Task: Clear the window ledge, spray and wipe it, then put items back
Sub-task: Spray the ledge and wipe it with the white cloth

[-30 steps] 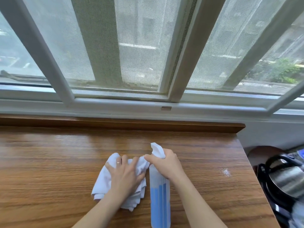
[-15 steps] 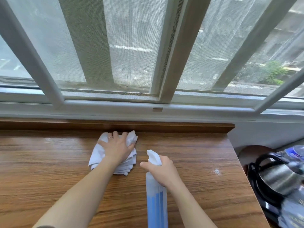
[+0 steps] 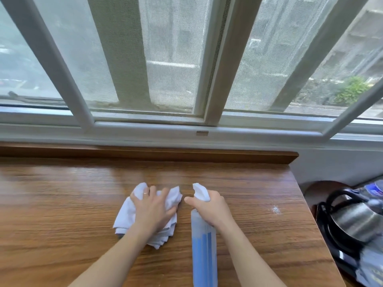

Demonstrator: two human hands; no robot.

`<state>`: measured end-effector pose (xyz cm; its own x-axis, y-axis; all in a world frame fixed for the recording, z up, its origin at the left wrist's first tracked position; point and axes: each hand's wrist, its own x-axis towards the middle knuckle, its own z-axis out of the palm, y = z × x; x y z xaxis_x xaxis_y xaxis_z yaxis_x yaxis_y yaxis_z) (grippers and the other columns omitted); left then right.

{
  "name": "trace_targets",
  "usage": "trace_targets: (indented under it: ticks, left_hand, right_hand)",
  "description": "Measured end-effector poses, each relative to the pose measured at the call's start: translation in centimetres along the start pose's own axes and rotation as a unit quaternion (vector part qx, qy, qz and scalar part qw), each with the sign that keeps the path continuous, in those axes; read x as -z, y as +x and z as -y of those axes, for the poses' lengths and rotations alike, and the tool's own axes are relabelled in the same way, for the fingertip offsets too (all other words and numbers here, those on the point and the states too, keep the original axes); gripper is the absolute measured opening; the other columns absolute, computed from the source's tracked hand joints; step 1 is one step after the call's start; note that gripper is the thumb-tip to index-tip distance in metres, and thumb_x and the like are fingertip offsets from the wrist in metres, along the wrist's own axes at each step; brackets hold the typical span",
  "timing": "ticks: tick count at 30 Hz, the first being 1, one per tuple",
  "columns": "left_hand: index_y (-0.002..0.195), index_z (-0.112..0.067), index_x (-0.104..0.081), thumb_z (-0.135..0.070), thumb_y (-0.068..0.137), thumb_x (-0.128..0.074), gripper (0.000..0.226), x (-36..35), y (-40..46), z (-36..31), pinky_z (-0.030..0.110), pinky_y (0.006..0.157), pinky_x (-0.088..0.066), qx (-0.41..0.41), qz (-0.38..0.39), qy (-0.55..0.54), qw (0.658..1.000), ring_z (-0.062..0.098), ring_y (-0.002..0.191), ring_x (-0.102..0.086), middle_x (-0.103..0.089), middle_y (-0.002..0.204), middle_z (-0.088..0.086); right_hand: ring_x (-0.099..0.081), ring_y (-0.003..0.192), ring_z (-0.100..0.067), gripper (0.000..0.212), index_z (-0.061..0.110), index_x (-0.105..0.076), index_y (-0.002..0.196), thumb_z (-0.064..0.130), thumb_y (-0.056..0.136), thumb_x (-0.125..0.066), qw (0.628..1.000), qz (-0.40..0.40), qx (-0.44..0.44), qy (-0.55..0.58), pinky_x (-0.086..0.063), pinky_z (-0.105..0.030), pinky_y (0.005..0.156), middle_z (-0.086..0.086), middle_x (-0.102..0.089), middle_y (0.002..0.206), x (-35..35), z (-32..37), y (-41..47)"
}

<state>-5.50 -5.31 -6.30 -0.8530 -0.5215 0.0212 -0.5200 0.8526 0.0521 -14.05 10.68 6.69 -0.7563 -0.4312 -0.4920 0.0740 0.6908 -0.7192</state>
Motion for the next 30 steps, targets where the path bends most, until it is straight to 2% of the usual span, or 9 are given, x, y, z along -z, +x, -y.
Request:
trace_targets:
  ticks: [2,4,8,12,17,20,23,26,30]
  left_hand:
    - [0.099,-0.030,-0.065,-0.069,0.071,-0.045,0.052,0.1,-0.6,-0.1,0.061,0.082,-0.034,0.001,-0.011,-0.001,1.000,0.033,0.088,-0.057,-0.060,0.095,0.006]
    - [0.099,-0.030,-0.065,-0.069,0.070,-0.046,0.052,0.3,-0.7,-0.1,0.062,0.083,-0.034,0.002,-0.011,-0.005,1.000,0.032,0.089,-0.057,-0.060,0.095,0.005]
    - [0.103,-0.031,-0.064,-0.071,0.066,-0.046,0.057,0.4,-0.5,-0.1,0.063,0.083,-0.034,0.002,0.008,0.004,1.000,0.031,0.091,-0.058,-0.060,0.098,0.004]
    - [0.112,-0.033,-0.061,-0.075,0.068,-0.046,0.062,0.5,-0.4,0.0,0.067,0.089,-0.029,0.000,0.032,0.008,0.999,0.031,0.099,-0.058,-0.059,0.105,0.003]
    - [0.109,-0.029,-0.063,-0.074,0.068,-0.050,0.062,0.4,-0.2,0.4,0.077,0.096,-0.022,-0.032,0.028,0.024,0.999,0.033,0.092,-0.062,-0.062,0.098,0.007]
    - [0.108,-0.025,-0.063,-0.071,0.071,-0.048,0.062,0.3,0.0,0.6,0.070,0.100,-0.026,-0.064,0.014,0.025,0.998,0.033,0.093,-0.062,-0.063,0.095,0.009]
    - [0.103,-0.019,-0.066,-0.071,0.070,-0.047,0.064,0.0,0.5,0.8,0.061,0.097,-0.038,-0.102,0.004,0.028,0.994,0.033,0.088,-0.061,-0.062,0.089,0.010]
    - [0.093,-0.018,-0.064,-0.068,0.069,-0.051,0.057,-0.1,0.8,0.9,0.051,0.082,-0.046,-0.113,-0.013,0.032,0.993,0.031,0.081,-0.059,-0.061,0.085,0.009]
    - [0.088,-0.020,-0.061,-0.065,0.071,-0.051,0.049,-0.5,1.5,0.8,0.045,0.073,-0.043,-0.116,-0.037,0.032,0.992,0.029,0.078,-0.057,-0.059,0.083,0.006]
  right_hand:
    - [-0.054,0.066,-0.011,0.042,0.010,-0.066,0.082,0.051,0.078,-0.070,1.000,-0.005,-0.009,0.005,-0.040,-0.029,0.062,-0.004,-0.069,0.077,0.0,0.0,-0.1]
    - [-0.055,0.068,-0.011,0.047,0.005,-0.068,0.093,0.050,0.077,-0.071,1.000,-0.010,-0.012,0.009,-0.041,-0.030,0.063,-0.004,-0.070,0.081,0.0,0.1,-0.2]
    - [-0.057,0.069,-0.013,0.043,0.007,-0.069,0.087,0.049,0.077,-0.072,0.999,-0.022,-0.026,0.011,-0.042,-0.029,0.063,-0.006,-0.073,0.085,0.0,0.2,0.0]
    - [-0.052,0.065,-0.013,0.032,0.018,-0.060,0.072,0.048,0.078,-0.071,0.999,-0.030,-0.033,-0.013,-0.038,-0.029,0.059,0.003,-0.061,0.071,0.1,0.1,-0.1]
    - [-0.057,0.071,-0.013,0.047,0.005,-0.070,0.091,0.050,0.077,-0.072,0.999,-0.045,-0.030,-0.001,-0.043,-0.030,0.063,-0.007,-0.075,0.089,0.4,0.1,-0.3]
    - [-0.056,0.069,-0.013,0.045,0.006,-0.070,0.089,0.050,0.079,-0.071,0.999,-0.045,-0.026,-0.006,-0.042,-0.030,0.063,-0.005,-0.073,0.084,0.4,0.1,-0.3]
    - [-0.053,0.067,-0.012,0.035,0.015,-0.065,0.080,0.049,0.082,-0.070,0.999,-0.039,-0.026,-0.022,-0.039,-0.029,0.061,0.003,-0.063,0.075,0.4,0.0,-0.3]
    - [-0.055,0.068,-0.012,0.044,0.006,-0.069,0.086,0.050,0.081,-0.071,0.999,-0.038,-0.023,-0.016,-0.040,-0.029,0.061,-0.003,-0.071,0.080,0.5,-0.1,-0.2]
    - [-0.057,0.071,-0.012,0.050,0.003,-0.069,0.093,0.052,0.080,-0.070,0.999,-0.036,-0.018,-0.010,-0.042,-0.030,0.063,-0.008,-0.074,0.093,0.6,-0.1,0.1]
